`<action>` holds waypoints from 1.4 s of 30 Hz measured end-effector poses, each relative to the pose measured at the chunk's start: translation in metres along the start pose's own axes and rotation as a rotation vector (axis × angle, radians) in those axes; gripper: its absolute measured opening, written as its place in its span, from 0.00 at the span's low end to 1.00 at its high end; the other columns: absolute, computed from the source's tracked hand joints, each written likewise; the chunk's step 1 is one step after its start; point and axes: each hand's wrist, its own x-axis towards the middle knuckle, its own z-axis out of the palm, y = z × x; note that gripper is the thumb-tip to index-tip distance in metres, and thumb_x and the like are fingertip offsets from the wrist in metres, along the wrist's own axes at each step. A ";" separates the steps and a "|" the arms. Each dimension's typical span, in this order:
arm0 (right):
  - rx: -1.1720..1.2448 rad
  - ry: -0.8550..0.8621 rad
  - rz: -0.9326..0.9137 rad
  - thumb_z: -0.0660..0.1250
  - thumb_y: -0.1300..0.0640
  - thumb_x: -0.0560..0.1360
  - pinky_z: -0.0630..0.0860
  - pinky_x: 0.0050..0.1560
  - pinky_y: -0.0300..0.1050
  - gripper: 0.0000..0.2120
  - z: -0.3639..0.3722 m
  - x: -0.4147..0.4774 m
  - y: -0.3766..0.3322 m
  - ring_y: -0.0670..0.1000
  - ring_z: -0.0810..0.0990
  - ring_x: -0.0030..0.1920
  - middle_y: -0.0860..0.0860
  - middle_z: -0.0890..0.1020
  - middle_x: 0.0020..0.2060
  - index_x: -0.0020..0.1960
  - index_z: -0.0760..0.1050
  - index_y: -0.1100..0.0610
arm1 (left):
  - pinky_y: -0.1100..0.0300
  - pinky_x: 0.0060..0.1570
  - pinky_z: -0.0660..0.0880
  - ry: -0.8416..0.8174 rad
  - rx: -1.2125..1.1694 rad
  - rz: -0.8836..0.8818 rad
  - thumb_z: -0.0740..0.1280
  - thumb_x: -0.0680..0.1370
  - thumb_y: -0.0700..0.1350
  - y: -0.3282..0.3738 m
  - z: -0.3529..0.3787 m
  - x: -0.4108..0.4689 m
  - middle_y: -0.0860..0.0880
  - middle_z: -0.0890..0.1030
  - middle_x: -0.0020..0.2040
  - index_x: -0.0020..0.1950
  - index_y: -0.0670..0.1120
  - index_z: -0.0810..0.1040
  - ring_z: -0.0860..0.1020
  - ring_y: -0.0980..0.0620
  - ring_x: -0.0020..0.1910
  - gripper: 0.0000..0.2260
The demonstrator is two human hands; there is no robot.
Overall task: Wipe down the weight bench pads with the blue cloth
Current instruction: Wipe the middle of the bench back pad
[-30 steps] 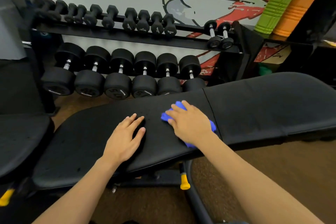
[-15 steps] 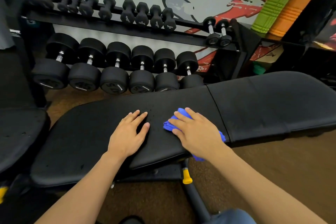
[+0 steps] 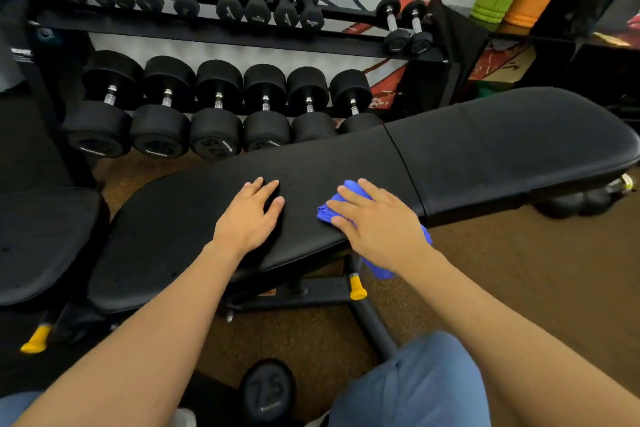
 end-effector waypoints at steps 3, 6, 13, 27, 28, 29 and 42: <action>-0.051 0.019 0.141 0.52 0.44 0.84 0.67 0.70 0.58 0.20 -0.007 0.009 0.031 0.60 0.66 0.75 0.48 0.73 0.73 0.71 0.74 0.46 | 0.52 0.75 0.59 0.072 -0.049 -0.003 0.55 0.85 0.60 0.001 -0.002 -0.022 0.55 0.58 0.82 0.80 0.58 0.64 0.53 0.54 0.81 0.23; -0.078 -0.010 0.264 0.52 0.46 0.85 0.68 0.68 0.55 0.21 -0.013 0.029 0.031 0.60 0.62 0.76 0.49 0.70 0.74 0.74 0.70 0.46 | 0.58 0.71 0.58 0.183 -0.060 0.028 0.56 0.84 0.59 0.001 0.001 -0.046 0.55 0.63 0.80 0.78 0.57 0.67 0.59 0.53 0.79 0.22; -0.061 0.123 -0.040 0.57 0.45 0.80 0.78 0.50 0.54 0.17 0.006 -0.021 -0.013 0.60 0.76 0.66 0.48 0.81 0.64 0.61 0.82 0.46 | 0.50 0.65 0.73 0.207 0.020 0.047 0.56 0.83 0.62 -0.001 0.014 -0.060 0.59 0.71 0.75 0.74 0.61 0.72 0.64 0.56 0.75 0.20; -0.035 0.012 -0.053 0.59 0.46 0.82 0.77 0.57 0.54 0.16 0.004 0.026 -0.029 0.60 0.73 0.69 0.48 0.79 0.65 0.64 0.80 0.47 | 0.50 0.57 0.78 0.244 0.046 0.030 0.57 0.82 0.63 0.001 0.014 -0.060 0.62 0.70 0.74 0.73 0.63 0.72 0.65 0.58 0.74 0.20; 0.004 0.014 -0.086 0.59 0.45 0.81 0.78 0.57 0.54 0.16 0.005 0.017 -0.030 0.60 0.75 0.68 0.48 0.81 0.64 0.62 0.81 0.46 | 0.51 0.56 0.77 0.253 0.046 0.032 0.57 0.82 0.63 0.000 0.014 -0.060 0.62 0.71 0.74 0.73 0.63 0.72 0.65 0.58 0.74 0.20; 0.021 0.024 -0.090 0.57 0.43 0.81 0.78 0.59 0.55 0.18 0.003 0.013 -0.023 0.59 0.76 0.67 0.47 0.81 0.64 0.61 0.82 0.46 | 0.52 0.56 0.77 0.260 0.047 0.034 0.57 0.82 0.63 -0.001 0.014 -0.059 0.62 0.71 0.74 0.73 0.62 0.72 0.65 0.59 0.74 0.20; 0.004 -0.126 -0.097 0.50 0.42 0.85 0.66 0.71 0.53 0.21 0.004 0.064 -0.034 0.55 0.59 0.78 0.45 0.67 0.76 0.74 0.69 0.44 | 0.54 0.60 0.75 0.267 0.044 0.035 0.57 0.82 0.63 0.000 0.013 -0.061 0.61 0.70 0.75 0.74 0.62 0.72 0.64 0.59 0.74 0.20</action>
